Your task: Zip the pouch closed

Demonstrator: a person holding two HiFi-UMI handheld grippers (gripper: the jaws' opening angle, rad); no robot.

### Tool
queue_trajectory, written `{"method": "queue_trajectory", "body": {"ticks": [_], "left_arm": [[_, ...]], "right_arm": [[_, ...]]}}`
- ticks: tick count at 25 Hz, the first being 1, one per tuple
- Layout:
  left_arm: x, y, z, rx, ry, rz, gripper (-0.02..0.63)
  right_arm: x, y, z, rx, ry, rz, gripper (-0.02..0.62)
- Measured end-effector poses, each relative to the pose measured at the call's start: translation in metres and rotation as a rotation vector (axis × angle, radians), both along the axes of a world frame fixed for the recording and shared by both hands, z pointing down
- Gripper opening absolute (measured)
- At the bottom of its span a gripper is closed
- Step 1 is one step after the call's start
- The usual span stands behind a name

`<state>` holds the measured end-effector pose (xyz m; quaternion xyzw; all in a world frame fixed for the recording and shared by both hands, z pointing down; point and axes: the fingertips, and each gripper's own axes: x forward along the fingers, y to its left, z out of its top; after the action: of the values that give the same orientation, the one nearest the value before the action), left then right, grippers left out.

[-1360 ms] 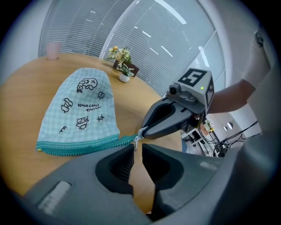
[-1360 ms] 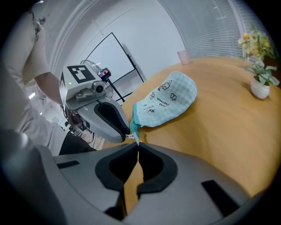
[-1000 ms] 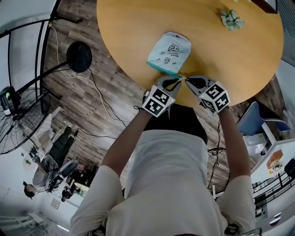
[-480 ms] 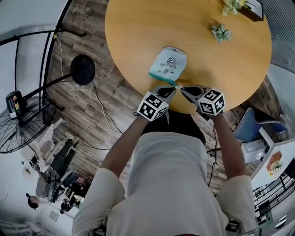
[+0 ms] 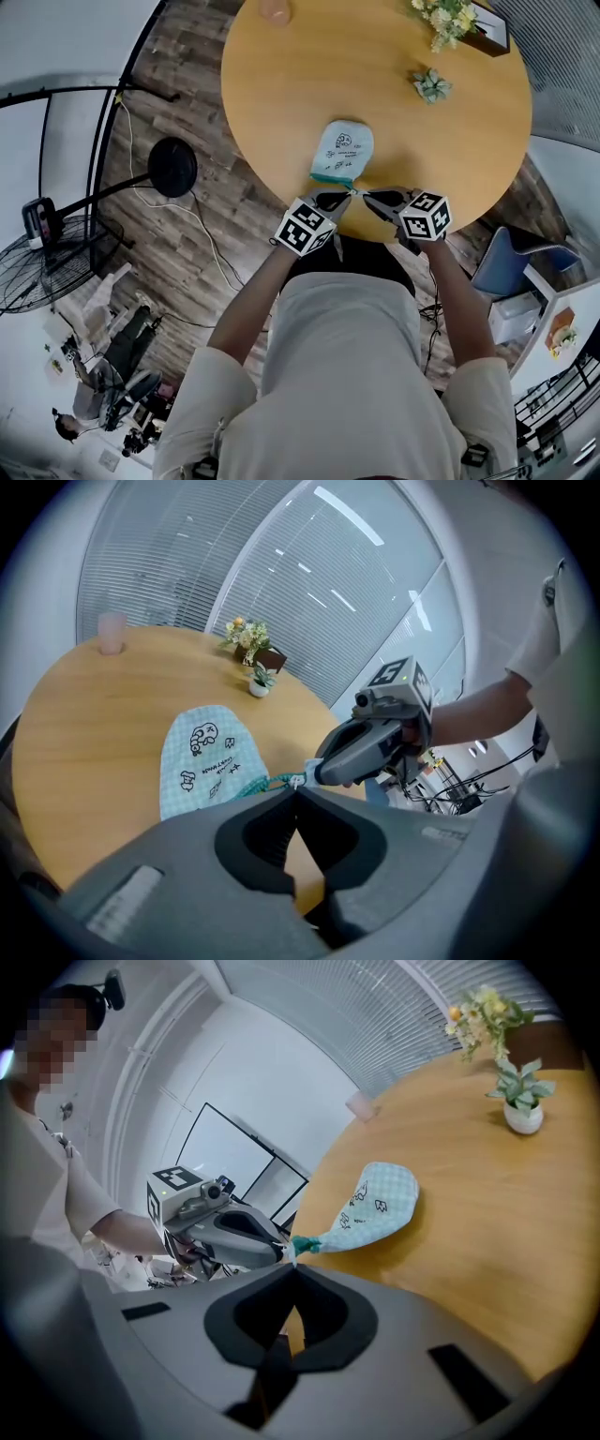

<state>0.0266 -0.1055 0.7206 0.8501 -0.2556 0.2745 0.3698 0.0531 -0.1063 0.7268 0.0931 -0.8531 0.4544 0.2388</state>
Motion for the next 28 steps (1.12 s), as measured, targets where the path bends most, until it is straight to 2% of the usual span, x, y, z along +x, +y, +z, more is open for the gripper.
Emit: {"method": "queue_trajectory", "body": {"ticks": [6,10,21,28], "left_arm": [[-0.008,-0.005,-0.006,0.000,-0.029,-0.026,0.018],[-0.013,-0.001,-0.014,0.008,-0.032,-0.025,0.018],[-0.045,-0.006,-0.030,0.036,-0.067,-0.104,0.018],[-0.062,-0.008,-0.043,0.064,-0.076,-0.105,0.018]], "right_arm": [[0.012,-0.009,0.001,-0.025,-0.016,0.095,0.003],[0.014,-0.005,-0.011,0.002,-0.013,0.099,0.002],[0.054,-0.017,-0.025,0.085,0.079,0.185,0.002],[0.072,-0.016,-0.035,0.159,0.153,0.172,0.002]]}}
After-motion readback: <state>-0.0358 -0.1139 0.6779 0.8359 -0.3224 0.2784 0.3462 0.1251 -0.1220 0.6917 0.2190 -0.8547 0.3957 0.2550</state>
